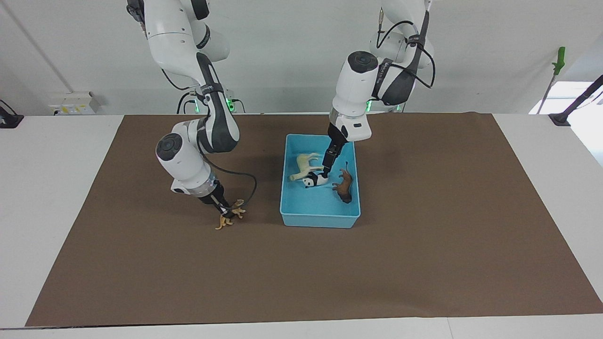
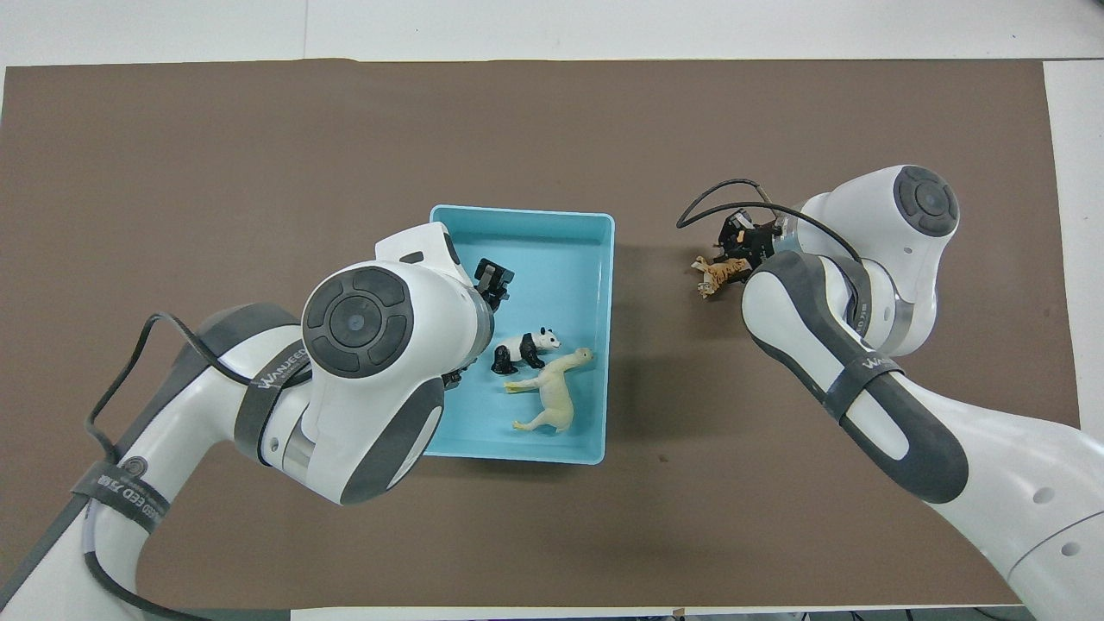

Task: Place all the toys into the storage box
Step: 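Place the brown horse in the box with the left gripper, then carry the tiger into the box with the right gripper while the left gripper withdraws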

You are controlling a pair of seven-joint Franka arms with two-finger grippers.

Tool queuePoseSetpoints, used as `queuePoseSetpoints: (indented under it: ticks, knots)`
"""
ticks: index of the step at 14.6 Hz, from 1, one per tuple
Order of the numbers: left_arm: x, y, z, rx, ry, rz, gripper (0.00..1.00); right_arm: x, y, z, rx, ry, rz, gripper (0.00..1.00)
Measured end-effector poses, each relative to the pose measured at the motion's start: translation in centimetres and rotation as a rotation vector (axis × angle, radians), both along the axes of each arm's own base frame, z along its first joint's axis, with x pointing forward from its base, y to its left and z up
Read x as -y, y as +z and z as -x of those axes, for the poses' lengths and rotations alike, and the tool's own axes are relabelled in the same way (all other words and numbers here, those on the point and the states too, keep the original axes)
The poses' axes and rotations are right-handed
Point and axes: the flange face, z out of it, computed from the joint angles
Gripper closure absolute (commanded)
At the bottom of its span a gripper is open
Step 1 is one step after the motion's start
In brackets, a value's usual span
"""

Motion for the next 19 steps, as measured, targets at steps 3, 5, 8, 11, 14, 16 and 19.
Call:
queuePoseSetpoints:
  ticks: [3,5,8,11,14,16,19]
  knots:
    - [-8.7,4.0,-2.7,0.006,-0.1,-0.038,0.0,-0.9,3.8,-0.9,-0.002,0.028,-0.019,1.0]
    - [-17.3,6.8,-4.2,-0.014,-0.213,-0.068,0.0,-2.1,9.6,-1.3,0.009,0.059,-0.041,1.0]
    - [-25.5,10.8,-4.6,-0.058,-0.441,-0.086,0.0,-8.5,18.0,0.0,0.029,0.081,-0.073,1.0]
    - [-29.2,12.8,-4.8,-0.052,-0.694,-0.094,0.0,-20.2,20.7,3.6,0.087,0.107,-0.117,0.38]
    - [-29.3,12.5,-5.9,-0.078,-0.858,-0.115,0.0,-28.7,20.3,7.9,0.113,0.158,-0.147,0.0]
    - [-29.8,12.7,-7.3,-0.11,-0.943,-0.103,0.0,-29.6,20.0,9.0,0.084,0.199,-0.11,0.0]
    - [-31.2,12.8,-8.4,-0.128,-0.999,-0.087,0.0,-26.8,21.4,8.1,0.059,0.217,-0.022,0.0]
